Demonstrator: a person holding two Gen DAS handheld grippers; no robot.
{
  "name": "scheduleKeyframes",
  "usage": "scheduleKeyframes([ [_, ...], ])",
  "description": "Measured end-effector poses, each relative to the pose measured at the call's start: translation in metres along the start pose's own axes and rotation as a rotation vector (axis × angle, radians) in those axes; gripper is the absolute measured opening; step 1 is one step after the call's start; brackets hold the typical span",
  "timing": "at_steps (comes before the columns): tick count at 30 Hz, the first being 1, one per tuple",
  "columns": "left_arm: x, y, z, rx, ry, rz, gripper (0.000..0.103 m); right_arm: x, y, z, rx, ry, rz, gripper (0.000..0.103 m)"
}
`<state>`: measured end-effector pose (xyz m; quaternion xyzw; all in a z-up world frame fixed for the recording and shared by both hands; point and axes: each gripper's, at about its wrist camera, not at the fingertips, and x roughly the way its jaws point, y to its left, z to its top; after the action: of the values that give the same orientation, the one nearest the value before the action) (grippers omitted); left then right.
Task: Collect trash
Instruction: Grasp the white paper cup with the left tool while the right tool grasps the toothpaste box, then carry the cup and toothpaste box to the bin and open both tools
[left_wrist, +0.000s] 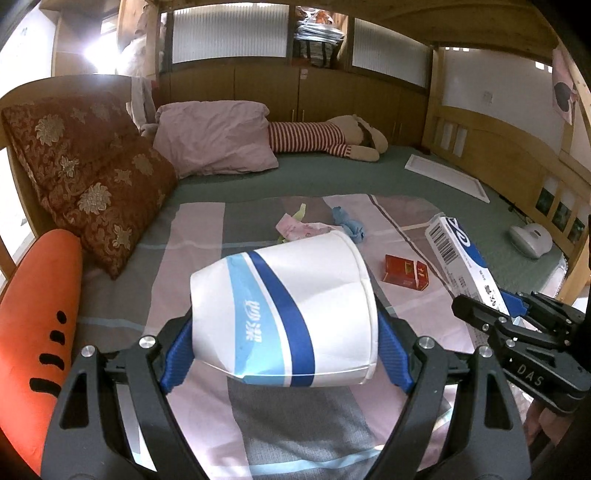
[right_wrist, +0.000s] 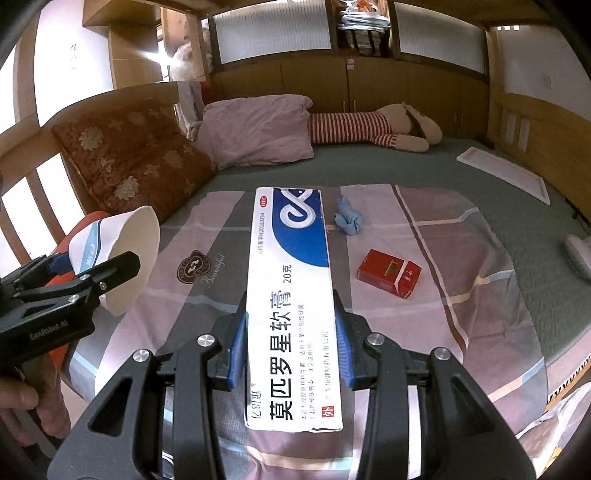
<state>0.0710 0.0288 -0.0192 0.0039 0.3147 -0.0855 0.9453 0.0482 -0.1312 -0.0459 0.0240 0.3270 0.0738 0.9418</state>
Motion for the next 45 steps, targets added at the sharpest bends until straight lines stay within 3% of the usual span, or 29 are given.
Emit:
scheduleKeyframes([
  [12, 0.004, -0.002, -0.002, 0.009, 0.009, 0.001, 0.083, -0.009, -0.007, 0.002, 0.007, -0.024, 0.0, 0.04],
  [15, 0.004, -0.002, -0.002, -0.001, 0.004, -0.025, 0.083, -0.049, -0.031, 0.01, 0.048, -0.12, -0.004, 0.04],
  [18, 0.002, -0.005, -0.002, 0.008, -0.006, -0.039, 0.083, -0.098, -0.065, 0.002, 0.068, -0.189, -0.082, 0.04],
  [22, 0.001, -0.011, -0.005, 0.035, -0.007, -0.066, 0.083, -0.162, -0.133, -0.036, 0.135, -0.198, -0.251, 0.04],
  [24, 0.001, -0.015, -0.007, 0.051, -0.007, -0.08, 0.083, -0.188, -0.174, -0.071, 0.198, -0.167, -0.343, 0.04],
  [28, 0.001, -0.04, -0.01, 0.112, 0.001, -0.168, 0.083, -0.209, -0.238, -0.146, 0.378, -0.082, -0.401, 0.04],
  [29, -0.001, -0.048, -0.011, 0.121, 0.005, -0.194, 0.083, -0.209, -0.246, -0.159, 0.396, -0.071, -0.415, 0.043],
  [32, -0.005, -0.087, -0.011, 0.163, 0.033, -0.292, 0.083, -0.202, -0.272, -0.196, 0.454, 0.026, -0.461, 0.085],
  [33, -0.007, -0.102, -0.012, 0.188, 0.039, -0.322, 0.083, -0.206, -0.276, -0.201, 0.483, 0.017, -0.46, 0.085],
  [35, -0.018, -0.146, -0.014, 0.263, 0.039, -0.387, 0.083, -0.232, -0.282, -0.207, 0.563, -0.089, -0.47, 0.085],
  [40, -0.057, -0.272, -0.026, 0.441, 0.063, -0.603, 0.083, -0.318, -0.291, -0.197, 0.701, -0.406, -0.511, 0.092],
  [43, -0.071, -0.342, -0.037, 0.544, 0.105, -0.695, 0.083, -0.344, -0.288, -0.184, 0.699, -0.491, -0.486, 0.093],
  [45, -0.074, -0.386, -0.048, 0.609, 0.16, -0.736, 0.092, -0.357, -0.276, -0.173, 0.664, -0.53, -0.48, 0.093],
])
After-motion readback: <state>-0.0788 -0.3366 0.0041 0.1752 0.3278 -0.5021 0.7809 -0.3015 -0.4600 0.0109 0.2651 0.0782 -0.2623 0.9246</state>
